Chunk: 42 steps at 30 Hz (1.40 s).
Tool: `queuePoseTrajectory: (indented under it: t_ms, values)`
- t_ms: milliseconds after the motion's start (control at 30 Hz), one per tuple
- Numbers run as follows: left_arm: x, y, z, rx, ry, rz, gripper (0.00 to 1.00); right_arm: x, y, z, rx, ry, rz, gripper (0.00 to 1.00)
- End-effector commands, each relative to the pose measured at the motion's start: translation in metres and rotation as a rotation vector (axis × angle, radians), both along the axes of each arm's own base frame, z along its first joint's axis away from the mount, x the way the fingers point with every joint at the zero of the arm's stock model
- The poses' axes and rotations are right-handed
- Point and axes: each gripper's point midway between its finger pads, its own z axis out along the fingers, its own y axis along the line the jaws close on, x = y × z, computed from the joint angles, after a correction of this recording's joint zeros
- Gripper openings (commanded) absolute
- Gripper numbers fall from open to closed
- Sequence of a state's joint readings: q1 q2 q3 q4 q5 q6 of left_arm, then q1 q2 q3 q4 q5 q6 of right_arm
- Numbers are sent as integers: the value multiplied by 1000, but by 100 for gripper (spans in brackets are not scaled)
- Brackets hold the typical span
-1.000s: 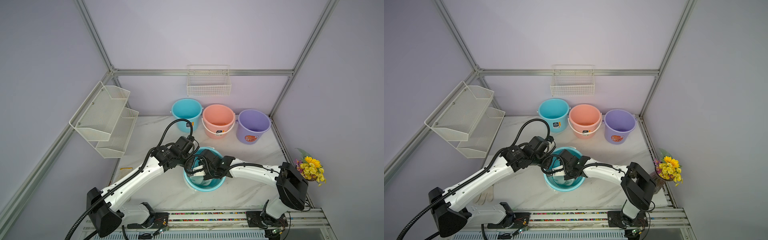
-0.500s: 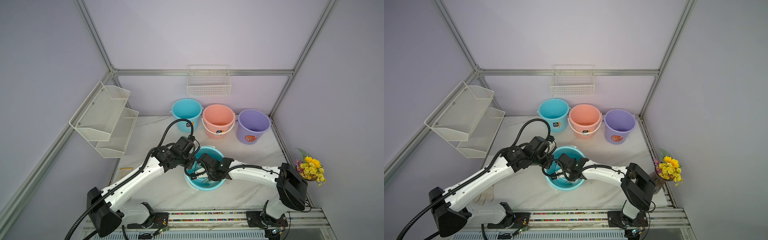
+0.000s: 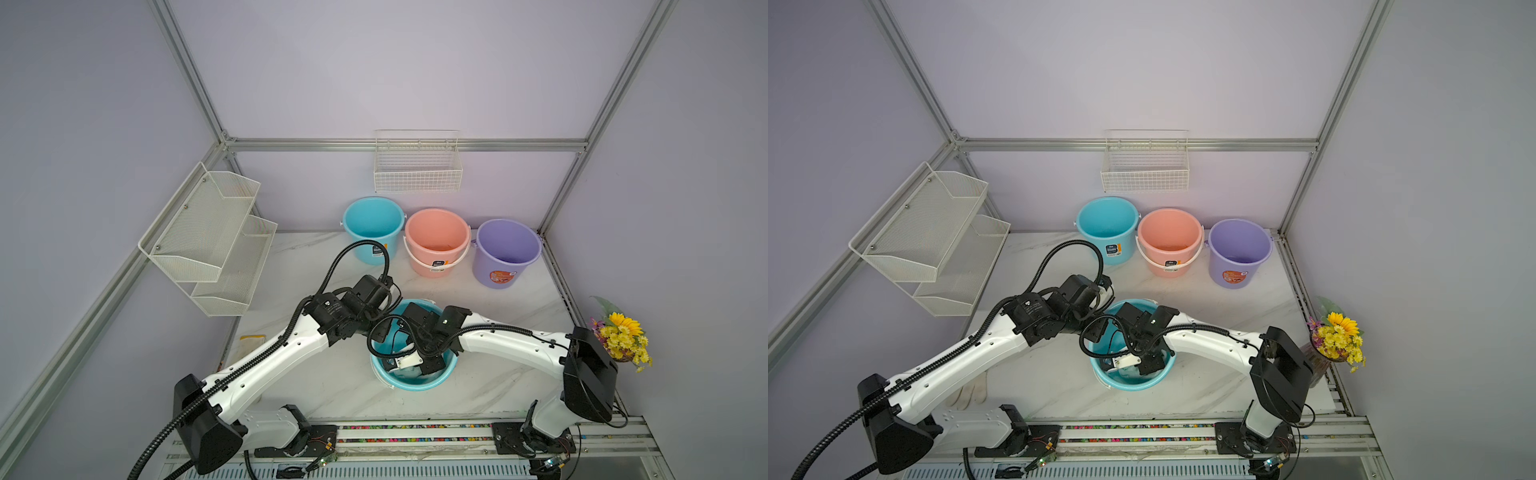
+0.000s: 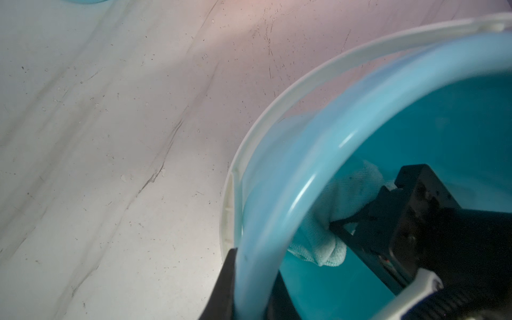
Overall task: Wipe the inside of the bucket with a cloth
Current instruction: Wipe the dirt from the inside of the bucket.
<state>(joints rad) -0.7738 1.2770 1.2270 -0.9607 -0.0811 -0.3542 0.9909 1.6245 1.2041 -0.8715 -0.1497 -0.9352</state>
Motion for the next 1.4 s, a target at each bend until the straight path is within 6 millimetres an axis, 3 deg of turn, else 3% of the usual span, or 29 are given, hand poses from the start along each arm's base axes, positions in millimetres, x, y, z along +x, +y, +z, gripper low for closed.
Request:
queuePoseTrajectory:
  t_ms: [0,167,300,500,667,900,1100,1233,1367]
  values:
    - [22,-15,48,-146,-154,35,0,-22,34,16,216,100,60,0]
    - [21,-17,45,-142,-146,32,0,4,71,37,448,-42,44,0]
    - [22,-19,45,-144,-145,31,0,35,85,51,528,-203,-17,0]
    - [21,-20,45,-141,-146,27,0,77,75,55,401,-503,-74,0]
    - [21,-19,44,-136,-149,28,0,91,50,48,216,-640,-50,0]
    - [21,-17,44,-128,-152,29,0,91,8,31,-41,-674,2,0]
    - [20,-15,45,-121,-155,30,0,62,-27,11,-199,-487,4,0]
    - [20,-14,44,-119,-158,31,0,30,-33,7,-190,-296,-12,0]
    - [21,-15,45,-119,-159,28,0,5,-21,15,-87,-159,-12,0]
